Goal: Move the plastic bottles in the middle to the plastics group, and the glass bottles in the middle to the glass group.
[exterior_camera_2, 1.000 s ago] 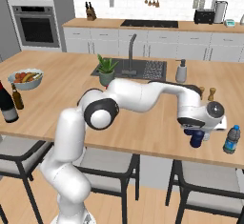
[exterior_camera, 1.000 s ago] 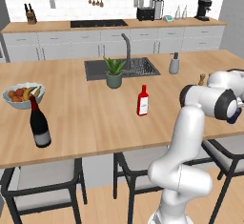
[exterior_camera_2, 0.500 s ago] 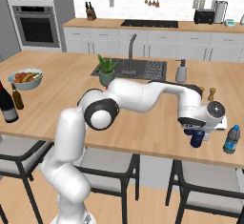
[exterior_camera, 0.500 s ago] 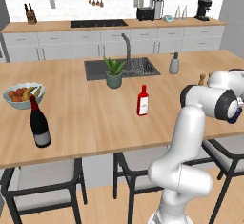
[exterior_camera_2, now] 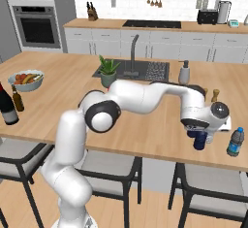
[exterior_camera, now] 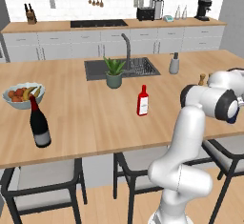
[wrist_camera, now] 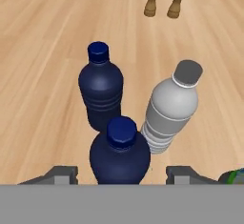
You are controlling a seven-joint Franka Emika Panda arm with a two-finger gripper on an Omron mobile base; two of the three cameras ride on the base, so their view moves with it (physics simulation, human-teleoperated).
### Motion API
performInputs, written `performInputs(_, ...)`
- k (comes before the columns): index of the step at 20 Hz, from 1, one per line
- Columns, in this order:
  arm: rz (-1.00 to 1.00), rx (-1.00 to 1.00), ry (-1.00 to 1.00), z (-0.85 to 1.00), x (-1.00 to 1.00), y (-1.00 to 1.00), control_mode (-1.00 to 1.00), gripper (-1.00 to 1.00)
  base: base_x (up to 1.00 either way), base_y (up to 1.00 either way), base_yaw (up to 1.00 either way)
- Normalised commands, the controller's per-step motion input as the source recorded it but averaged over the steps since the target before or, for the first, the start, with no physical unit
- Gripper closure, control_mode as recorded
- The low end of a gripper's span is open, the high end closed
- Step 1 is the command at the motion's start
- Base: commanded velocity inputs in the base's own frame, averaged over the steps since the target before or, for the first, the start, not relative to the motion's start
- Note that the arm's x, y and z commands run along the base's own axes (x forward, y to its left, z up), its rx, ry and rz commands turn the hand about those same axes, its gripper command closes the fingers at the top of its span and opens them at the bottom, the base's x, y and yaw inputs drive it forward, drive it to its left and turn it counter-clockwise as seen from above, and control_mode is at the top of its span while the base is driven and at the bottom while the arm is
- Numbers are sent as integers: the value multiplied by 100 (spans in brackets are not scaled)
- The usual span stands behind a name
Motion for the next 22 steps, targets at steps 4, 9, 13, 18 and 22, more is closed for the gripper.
performInputs(4, 0, -1, 0, 52, 0, 6, -100, -100, 0, 0, 0)
performInputs(9, 0, 0, 0, 57, -16, 40, -100, -100, 0, 0, 0)
performInputs(13, 5, 0, 0, 16, -24, 68, -100, -100, 0, 0, 0)
performInputs(18, 5, 0, 0, 19, -22, 81, -100, -100, 0, 0, 0)
performInputs(22, 6, 0, 0, 22, -23, 78, -100, -100, 0, 0, 0)
